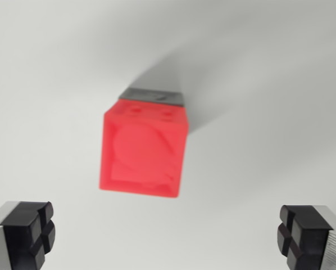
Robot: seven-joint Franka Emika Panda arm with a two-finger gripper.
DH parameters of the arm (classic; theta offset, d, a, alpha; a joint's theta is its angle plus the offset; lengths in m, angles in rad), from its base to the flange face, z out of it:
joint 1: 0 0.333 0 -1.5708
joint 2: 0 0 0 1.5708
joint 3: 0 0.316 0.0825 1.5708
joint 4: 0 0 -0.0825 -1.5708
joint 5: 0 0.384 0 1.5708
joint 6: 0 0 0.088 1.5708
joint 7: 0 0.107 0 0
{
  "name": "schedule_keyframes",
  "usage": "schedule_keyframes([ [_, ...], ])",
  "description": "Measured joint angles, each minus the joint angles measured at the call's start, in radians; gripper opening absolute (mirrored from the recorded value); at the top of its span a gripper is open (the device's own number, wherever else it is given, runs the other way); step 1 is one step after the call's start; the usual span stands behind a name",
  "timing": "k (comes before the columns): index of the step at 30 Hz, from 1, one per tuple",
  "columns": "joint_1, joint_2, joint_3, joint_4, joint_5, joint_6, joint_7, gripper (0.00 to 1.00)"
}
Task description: Destack cube
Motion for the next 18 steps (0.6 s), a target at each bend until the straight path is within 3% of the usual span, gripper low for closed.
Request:
schedule_keyframes([
  [7, 0.031, 0.035, 0.000, 0.007, 0.000, 0.029, 0.072, 1.00],
  [18, 0.032, 0.117, -0.005, 0.003, -0.001, 0.114, 0.076, 1.00],
])
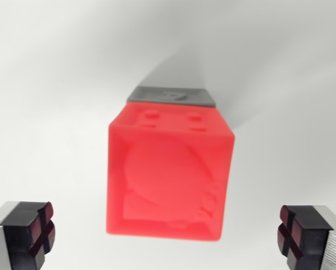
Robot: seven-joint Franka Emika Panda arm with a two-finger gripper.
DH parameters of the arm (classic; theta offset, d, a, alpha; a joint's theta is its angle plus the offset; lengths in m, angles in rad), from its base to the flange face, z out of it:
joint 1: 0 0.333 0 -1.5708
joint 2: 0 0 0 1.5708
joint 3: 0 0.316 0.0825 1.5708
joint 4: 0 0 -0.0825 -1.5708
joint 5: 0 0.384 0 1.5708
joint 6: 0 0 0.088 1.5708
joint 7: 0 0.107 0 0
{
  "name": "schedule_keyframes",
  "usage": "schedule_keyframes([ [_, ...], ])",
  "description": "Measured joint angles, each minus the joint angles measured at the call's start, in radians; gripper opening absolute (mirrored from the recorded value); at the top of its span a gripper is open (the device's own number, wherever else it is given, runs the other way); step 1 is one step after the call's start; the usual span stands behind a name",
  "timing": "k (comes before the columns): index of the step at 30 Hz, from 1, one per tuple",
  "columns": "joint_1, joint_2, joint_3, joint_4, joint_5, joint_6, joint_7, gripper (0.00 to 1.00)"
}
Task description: Destack cube
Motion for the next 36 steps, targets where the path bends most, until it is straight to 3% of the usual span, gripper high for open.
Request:
schedule_keyframes([
  [13, 0.003, 0.077, -0.004, 0.001, -0.005, 0.076, 0.004, 1.00],
  [27, 0.007, 0.119, -0.008, 0.007, -0.006, 0.113, 0.004, 1.00],
  [28, 0.007, 0.120, -0.008, 0.007, -0.006, 0.114, 0.004, 0.00],
  [36, 0.008, 0.120, -0.009, 0.008, -0.006, 0.114, 0.004, 0.00],
])
